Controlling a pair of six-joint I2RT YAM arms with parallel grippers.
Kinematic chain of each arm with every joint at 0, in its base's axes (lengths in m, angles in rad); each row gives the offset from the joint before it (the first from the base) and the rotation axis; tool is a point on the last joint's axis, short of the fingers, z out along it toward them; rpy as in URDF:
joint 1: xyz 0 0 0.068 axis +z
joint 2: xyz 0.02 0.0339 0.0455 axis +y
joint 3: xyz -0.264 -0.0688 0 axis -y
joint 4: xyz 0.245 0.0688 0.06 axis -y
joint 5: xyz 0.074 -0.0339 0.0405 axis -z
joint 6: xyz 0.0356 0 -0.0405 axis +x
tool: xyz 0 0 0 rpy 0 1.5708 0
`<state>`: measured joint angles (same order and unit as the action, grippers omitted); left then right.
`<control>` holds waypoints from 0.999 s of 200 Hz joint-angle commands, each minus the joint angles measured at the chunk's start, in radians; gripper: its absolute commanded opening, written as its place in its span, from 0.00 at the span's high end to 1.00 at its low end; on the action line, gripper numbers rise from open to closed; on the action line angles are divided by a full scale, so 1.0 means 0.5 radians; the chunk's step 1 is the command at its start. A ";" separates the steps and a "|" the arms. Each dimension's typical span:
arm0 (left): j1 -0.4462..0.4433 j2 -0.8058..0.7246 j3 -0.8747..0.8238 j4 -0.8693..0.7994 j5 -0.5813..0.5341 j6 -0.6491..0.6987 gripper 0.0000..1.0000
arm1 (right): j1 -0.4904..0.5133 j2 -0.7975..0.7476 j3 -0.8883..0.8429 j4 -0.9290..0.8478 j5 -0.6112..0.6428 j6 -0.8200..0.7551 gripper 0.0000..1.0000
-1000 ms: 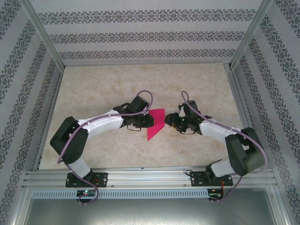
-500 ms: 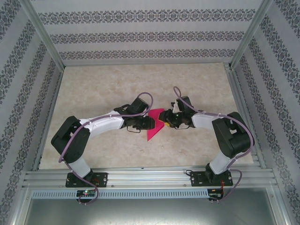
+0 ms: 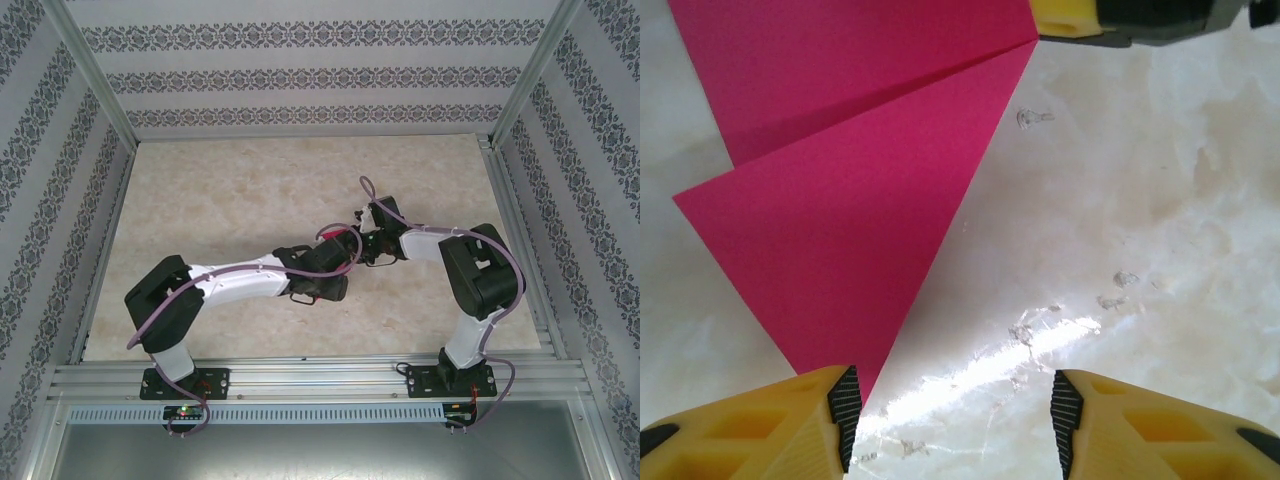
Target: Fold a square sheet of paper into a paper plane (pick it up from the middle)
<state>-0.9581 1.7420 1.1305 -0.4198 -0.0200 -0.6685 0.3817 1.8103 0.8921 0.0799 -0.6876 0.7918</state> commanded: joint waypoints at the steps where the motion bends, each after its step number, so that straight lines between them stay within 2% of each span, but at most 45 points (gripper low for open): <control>1: -0.056 0.113 0.074 -0.168 -0.292 0.054 0.43 | -0.013 0.036 0.063 -0.062 -0.075 -0.066 0.70; 29: -0.116 0.225 0.167 -0.244 -0.509 0.052 0.43 | -0.030 0.026 0.075 -0.092 -0.088 -0.062 0.72; 60: -0.139 0.289 0.182 -0.244 -0.595 0.021 0.43 | -0.042 -0.018 0.061 -0.100 -0.101 -0.039 0.75; 200: -0.205 0.357 0.215 -0.238 -0.744 0.014 0.51 | -0.047 -0.059 0.018 -0.068 -0.122 0.039 0.80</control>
<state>-1.0370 1.9186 1.2163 -0.5091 -0.3531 -0.6582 0.3683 1.7992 0.9077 0.0414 -0.7277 0.8055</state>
